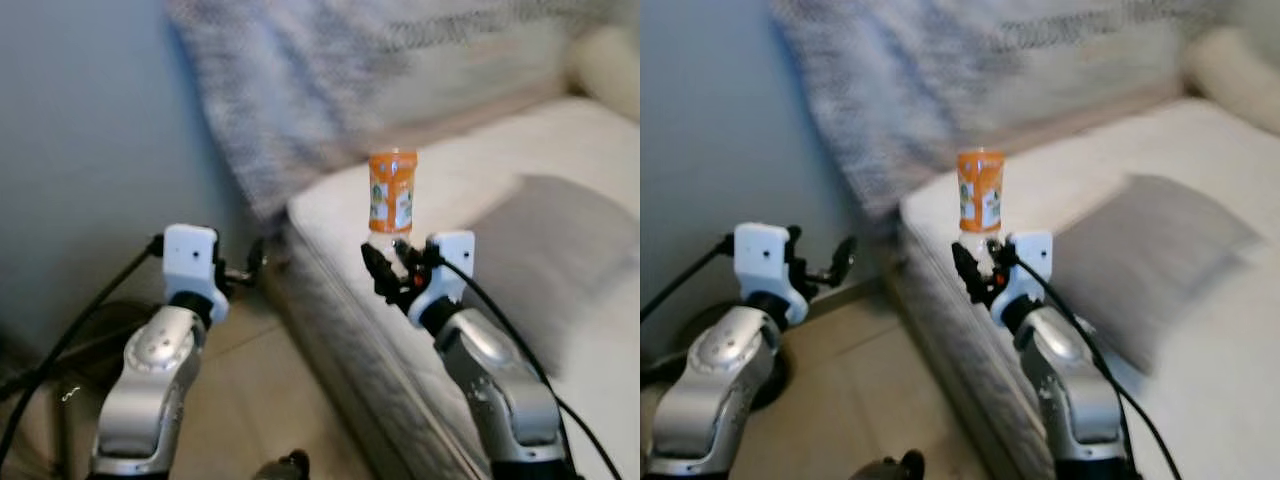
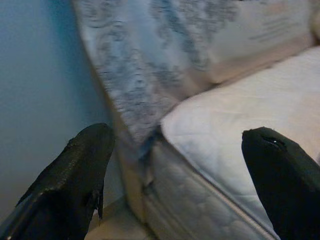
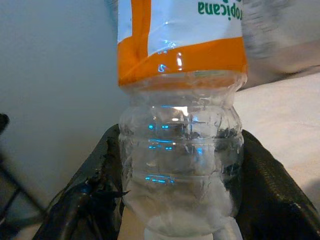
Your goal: Clean up the room
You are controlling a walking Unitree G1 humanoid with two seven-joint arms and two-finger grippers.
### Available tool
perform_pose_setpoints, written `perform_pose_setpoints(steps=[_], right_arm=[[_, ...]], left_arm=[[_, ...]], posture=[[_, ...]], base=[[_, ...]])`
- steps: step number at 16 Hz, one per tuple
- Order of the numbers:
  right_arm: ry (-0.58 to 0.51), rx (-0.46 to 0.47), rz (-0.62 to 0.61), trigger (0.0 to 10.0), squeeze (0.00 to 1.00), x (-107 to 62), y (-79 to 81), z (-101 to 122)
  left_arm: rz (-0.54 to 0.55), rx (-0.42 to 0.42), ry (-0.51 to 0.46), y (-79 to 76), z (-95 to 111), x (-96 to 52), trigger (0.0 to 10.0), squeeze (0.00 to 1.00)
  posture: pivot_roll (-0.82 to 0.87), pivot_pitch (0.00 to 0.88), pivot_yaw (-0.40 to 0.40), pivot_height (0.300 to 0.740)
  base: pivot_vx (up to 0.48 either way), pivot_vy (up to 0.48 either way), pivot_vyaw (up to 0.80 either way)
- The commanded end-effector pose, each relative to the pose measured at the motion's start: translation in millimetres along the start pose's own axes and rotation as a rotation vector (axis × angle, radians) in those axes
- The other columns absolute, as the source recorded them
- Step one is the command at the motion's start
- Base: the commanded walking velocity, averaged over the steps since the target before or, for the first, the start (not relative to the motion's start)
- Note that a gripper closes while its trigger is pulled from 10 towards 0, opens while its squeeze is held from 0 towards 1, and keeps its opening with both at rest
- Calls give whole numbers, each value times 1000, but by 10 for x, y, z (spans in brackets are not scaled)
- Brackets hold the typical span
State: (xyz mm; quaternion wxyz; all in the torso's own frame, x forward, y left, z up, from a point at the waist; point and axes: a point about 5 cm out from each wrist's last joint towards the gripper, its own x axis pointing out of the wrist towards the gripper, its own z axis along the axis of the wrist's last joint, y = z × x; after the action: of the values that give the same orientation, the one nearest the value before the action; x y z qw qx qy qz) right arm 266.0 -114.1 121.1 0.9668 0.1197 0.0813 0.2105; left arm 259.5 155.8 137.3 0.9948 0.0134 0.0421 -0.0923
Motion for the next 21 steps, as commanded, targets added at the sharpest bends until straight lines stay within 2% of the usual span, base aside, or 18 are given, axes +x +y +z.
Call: perform_pose_setpoints(steps=[1, 5, 12, 15, 18, 19, 21], right_arm=[[-3, 10, 25, 10000, 0, 20, 36, 20], [11, -3, 62, 10000, 0, 55, 66, 4], [23, -20, 55, 10000, 0, 22, 49, -27], [30, -61, 59, 10000, 0, 16, 40, -34], [22, -129, 20, 10000, 0, 12, -13, -49], [2, -192, -17, 10000, 0, 4, -43, -47], [27, -165, -56, 10000, 0, 1, -96, -84]], left_arm=[[2, 15, -7, 20, 34, -8, 10000, 0], [12, 16, -6, 48, 49, -26, 10000, 0], [27, 14, -1, 75, 42, -59, 10000, 0], [22, 22, 2, 56, 35, -66, 10000, 0], [9, 43, 16, 37, 1, -87, 10000, 0], [3, 49, 21, 28, -12, -94, 10000, 0], [-3, 53, 23, 17, -15, -94, 10000, 0]], posture=[[7, 0, 16, 740], [17, 0, 17, 740], [8, 0, 30, 740], [8, 0, 24, 740], [9, 0, 18, 740], [7, 0, 17, 740], [8, 0, 15, 740]], base=[[262, 0, 800], [266, 0, 800], [269, 0, 746], [269, 0, 654], [269, 0, 0], [270, 0, 0], [279, 0, 0]])
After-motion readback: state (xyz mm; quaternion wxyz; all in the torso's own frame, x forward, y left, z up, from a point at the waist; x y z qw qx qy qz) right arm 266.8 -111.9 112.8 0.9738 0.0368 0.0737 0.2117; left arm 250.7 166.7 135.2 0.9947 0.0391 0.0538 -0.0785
